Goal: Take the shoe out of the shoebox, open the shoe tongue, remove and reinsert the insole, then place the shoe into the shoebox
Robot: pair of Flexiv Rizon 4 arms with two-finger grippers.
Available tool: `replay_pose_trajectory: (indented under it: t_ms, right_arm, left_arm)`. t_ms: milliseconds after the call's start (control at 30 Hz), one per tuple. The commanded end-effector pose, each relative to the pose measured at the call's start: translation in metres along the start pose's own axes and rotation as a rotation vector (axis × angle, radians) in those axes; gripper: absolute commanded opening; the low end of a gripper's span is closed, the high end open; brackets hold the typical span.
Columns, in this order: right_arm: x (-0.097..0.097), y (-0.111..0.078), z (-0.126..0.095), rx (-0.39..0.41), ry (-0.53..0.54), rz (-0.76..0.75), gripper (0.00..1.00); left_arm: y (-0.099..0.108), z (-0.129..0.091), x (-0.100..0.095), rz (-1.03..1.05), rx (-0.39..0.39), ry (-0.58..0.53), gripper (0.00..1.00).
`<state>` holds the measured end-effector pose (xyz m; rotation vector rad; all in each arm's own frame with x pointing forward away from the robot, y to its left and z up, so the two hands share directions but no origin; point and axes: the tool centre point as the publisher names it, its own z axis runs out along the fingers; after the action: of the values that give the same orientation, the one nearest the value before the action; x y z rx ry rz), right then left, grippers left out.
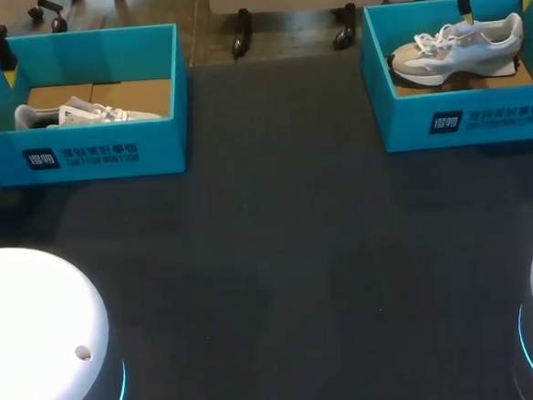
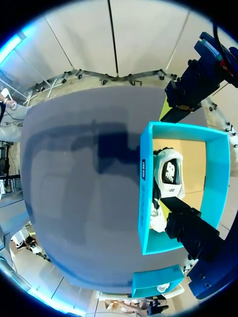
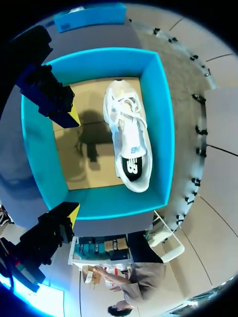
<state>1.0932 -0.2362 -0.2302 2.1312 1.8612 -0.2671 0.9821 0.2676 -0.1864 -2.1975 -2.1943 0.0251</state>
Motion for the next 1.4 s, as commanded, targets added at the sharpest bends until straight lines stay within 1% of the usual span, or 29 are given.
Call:
replay_pose_trajectory:
  t_ms: [33, 67, 167, 333, 500, 600, 767, 833, 867, 900, 933, 1000, 1100, 1133, 1200, 1267, 1333, 1400]
  right_arm:
    - [-0.001, 0.018, 0.016, 0.019, 0.007, -0.007, 1.0]
    - [-0.003, 0.023, 0.019, 0.006, 0.02, -0.007, 1.0]
    - [-0.008, 0.038, 0.029, 0.01, 0.048, -0.013, 1.0]
    - [-0.012, 0.056, 0.041, 0.002, 0.028, -0.042, 1.0]
    - [-0.013, 0.068, 0.055, 0.012, 0.018, -0.063, 1.0]
    - [-0.013, 0.074, 0.06, 0.0, 0.015, -0.07, 1.0]
    - [-0.019, 0.084, 0.076, 0.015, 0.01, -0.065, 1.0]
    - [-0.023, 0.087, 0.08, 0.019, 0.005, -0.062, 0.95]
    - [-0.025, 0.088, 0.082, 0.02, 0.008, -0.06, 0.91]
    - [-0.026, 0.089, 0.084, 0.023, 0.005, -0.059, 0.9]
    - [-0.027, 0.09, 0.086, 0.024, 0.003, -0.061, 0.86]
    - [-0.03, 0.091, 0.091, 0.035, 0.008, -0.061, 0.74]
    - [-0.03, 0.09, 0.098, 0.049, 0.016, -0.07, 0.73]
    - [-0.03, 0.09, 0.1, 0.054, 0.015, -0.074, 0.74]
    - [-0.03, 0.09, 0.104, 0.055, 0.015, -0.079, 0.86]
    - [-0.032, 0.092, 0.109, 0.067, 0.014, -0.079, 0.94]
    - [-0.035, 0.094, 0.113, 0.073, 0.011, -0.076, 0.98]
    - [-0.037, 0.096, 0.114, 0.075, 0.01, -0.075, 1.0]
  left_arm:
    - [0.0, -0.001, 0.0, 0.001, 0.001, 0.003, 1.0]
    - [0.0, -0.001, 0.0, 0.001, 0.001, 0.003, 1.0]
    - [0.0, -0.001, 0.0, 0.001, 0.001, 0.003, 1.0]
    - [0.0, -0.001, 0.0, 0.001, 0.001, 0.003, 1.0]
    - [0.0, -0.001, 0.0, 0.001, 0.001, 0.003, 1.0]
    - [0.0, -0.001, 0.0, 0.001, 0.001, 0.003, 1.0]
    - [0.0, -0.001, 0.0, 0.001, 0.001, 0.003, 1.0]
    - [0.0, -0.001, 0.0, 0.001, 0.001, 0.003, 1.0]
    - [0.0, -0.001, 0.0, 0.001, 0.001, 0.003, 1.0]
    - [0.0, -0.001, 0.0, 0.001, 0.001, 0.003, 1.0]
    - [0.0, -0.001, 0.0, 0.001, 0.001, 0.003, 1.0]
    - [0.0, -0.001, 0.0, 0.001, 0.001, 0.003, 1.0]
    - [0.0, -0.001, 0.0, 0.001, 0.001, 0.003, 1.0]
    - [0.0, -0.001, 0.0, 0.001, 0.001, 0.003, 1.0]
    - [0.0, -0.001, 0.0, 0.001, 0.001, 0.003, 1.0]
    - [0.0, -0.001, 0.0, 0.001, 0.001, 0.003, 1.0]
    - [0.0, -0.001, 0.0, 0.001, 0.001, 0.003, 1.0]
    - [0.0, -0.001, 0.0, 0.001, 0.001, 0.003, 1.0]
